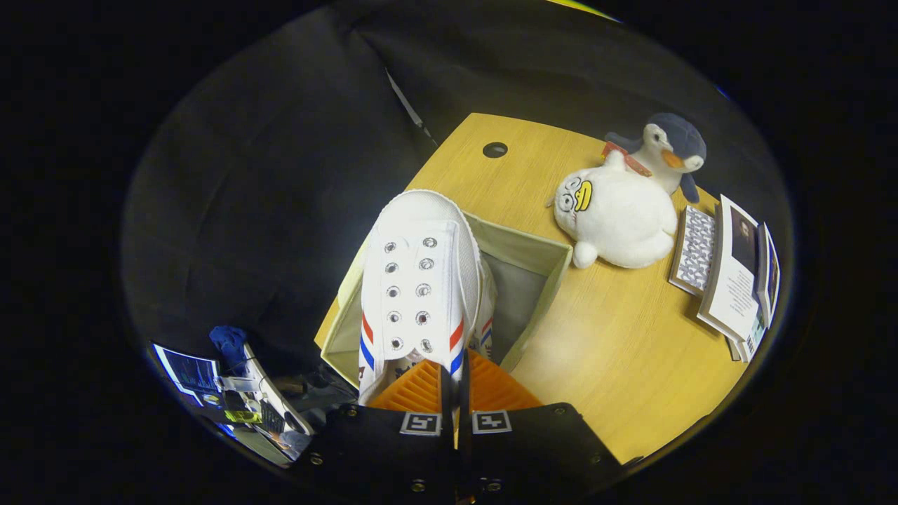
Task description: Open the storage box then place both shoes into the box .Put the left shoe in first, then the right shoe, with the right side of both shoes facing outward in a uniform manner.
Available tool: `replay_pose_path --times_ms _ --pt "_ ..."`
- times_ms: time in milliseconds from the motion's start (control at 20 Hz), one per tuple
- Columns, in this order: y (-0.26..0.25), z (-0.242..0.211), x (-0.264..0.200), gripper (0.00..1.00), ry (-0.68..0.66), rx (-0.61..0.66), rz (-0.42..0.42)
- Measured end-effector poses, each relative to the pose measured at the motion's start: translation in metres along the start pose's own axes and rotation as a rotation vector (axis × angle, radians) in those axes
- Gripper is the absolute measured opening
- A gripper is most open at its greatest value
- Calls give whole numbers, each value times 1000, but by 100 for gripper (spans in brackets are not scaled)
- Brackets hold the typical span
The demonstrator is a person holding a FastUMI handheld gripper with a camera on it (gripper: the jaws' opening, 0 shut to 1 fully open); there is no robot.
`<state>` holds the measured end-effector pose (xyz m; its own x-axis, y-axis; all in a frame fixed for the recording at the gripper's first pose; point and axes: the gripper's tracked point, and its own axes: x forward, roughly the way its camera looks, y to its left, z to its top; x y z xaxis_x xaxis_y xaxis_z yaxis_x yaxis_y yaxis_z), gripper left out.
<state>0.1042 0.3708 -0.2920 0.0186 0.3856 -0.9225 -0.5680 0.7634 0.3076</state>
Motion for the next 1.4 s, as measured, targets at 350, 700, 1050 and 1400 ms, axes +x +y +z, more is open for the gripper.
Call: replay_pose_path --times_ms 350,700,1050,1400 --pt "20 5 8 10 7 17 59" --pt "22 28 -42 80 -144 -52 105" --pt "-37 13 -118 96 -326 31 51" --pt "-92 -34 -206 96 -522 206 -8"
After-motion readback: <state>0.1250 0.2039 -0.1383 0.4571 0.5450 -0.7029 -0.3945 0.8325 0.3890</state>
